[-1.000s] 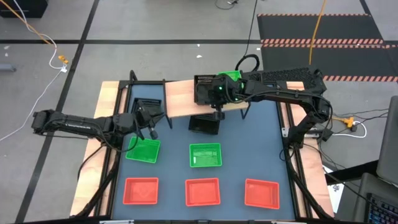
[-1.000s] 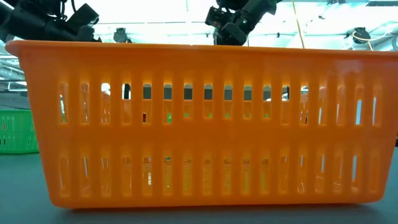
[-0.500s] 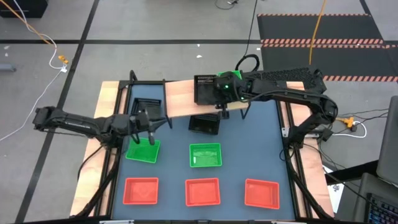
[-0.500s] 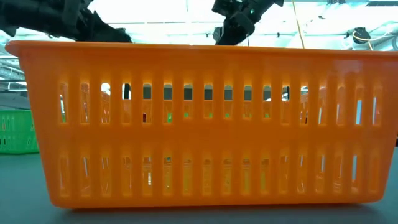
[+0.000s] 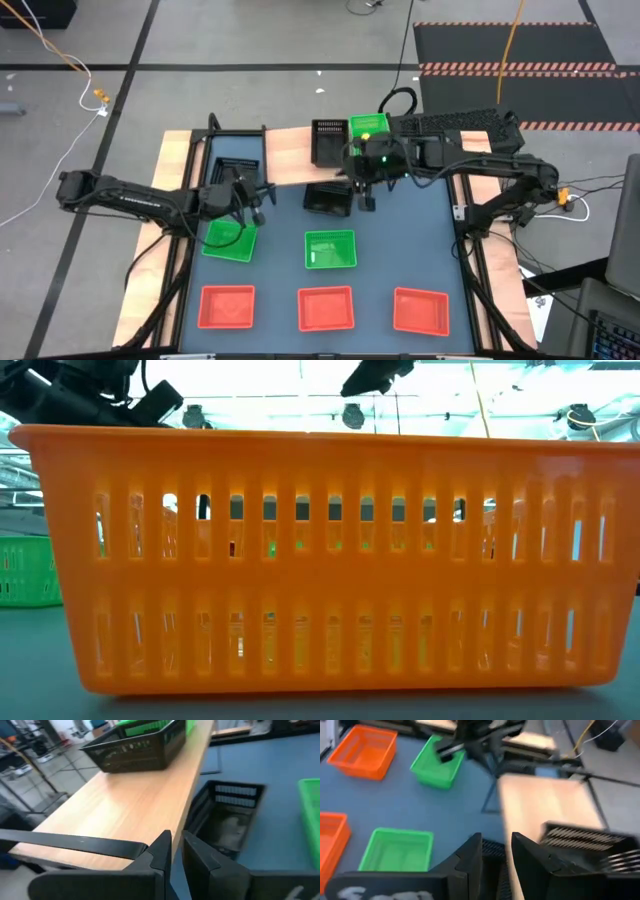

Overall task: Stack baskets on shelf by color
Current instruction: Put the bottom right orange bin on the shelf

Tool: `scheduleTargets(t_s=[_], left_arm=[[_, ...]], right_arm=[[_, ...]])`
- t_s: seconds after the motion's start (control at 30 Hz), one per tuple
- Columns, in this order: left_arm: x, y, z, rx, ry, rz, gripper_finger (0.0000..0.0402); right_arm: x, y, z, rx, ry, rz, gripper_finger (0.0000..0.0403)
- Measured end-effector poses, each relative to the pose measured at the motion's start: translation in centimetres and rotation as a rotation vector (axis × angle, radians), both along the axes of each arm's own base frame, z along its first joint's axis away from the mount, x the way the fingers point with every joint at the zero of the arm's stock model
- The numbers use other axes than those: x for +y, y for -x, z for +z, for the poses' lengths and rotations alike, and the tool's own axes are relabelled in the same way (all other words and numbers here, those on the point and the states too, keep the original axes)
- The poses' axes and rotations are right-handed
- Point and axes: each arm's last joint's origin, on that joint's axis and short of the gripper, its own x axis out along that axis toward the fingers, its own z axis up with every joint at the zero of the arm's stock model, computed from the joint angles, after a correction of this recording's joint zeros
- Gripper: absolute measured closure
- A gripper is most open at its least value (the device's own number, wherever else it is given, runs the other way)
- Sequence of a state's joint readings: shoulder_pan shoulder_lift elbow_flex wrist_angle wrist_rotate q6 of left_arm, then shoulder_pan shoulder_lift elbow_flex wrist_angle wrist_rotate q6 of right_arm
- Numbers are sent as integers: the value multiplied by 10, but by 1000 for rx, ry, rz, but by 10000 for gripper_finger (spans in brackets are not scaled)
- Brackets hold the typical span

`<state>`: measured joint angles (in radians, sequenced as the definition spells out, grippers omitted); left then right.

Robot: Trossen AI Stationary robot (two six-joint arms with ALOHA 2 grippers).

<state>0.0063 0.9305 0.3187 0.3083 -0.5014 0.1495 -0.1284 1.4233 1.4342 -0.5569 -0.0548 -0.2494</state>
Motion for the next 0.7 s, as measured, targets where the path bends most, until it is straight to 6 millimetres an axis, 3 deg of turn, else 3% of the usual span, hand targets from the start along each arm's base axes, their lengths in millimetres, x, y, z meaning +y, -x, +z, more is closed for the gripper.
scheduleTargets(t_s=[0.23,0.3,0.47,0.7], left_arm=[[17,2,0,23,-38,87,355],[19,3,0,19,-29,101,355],[16,2,2,3,-32,84,355],[3,2,18,-114,-85,4,355]], right_arm=[[30,5,-74,176,-86,33,300],[43,8,-86,216,-117,45,300],[89,23,-98,352,-140,143,300],[155,41,-101,316,102,555,300]])
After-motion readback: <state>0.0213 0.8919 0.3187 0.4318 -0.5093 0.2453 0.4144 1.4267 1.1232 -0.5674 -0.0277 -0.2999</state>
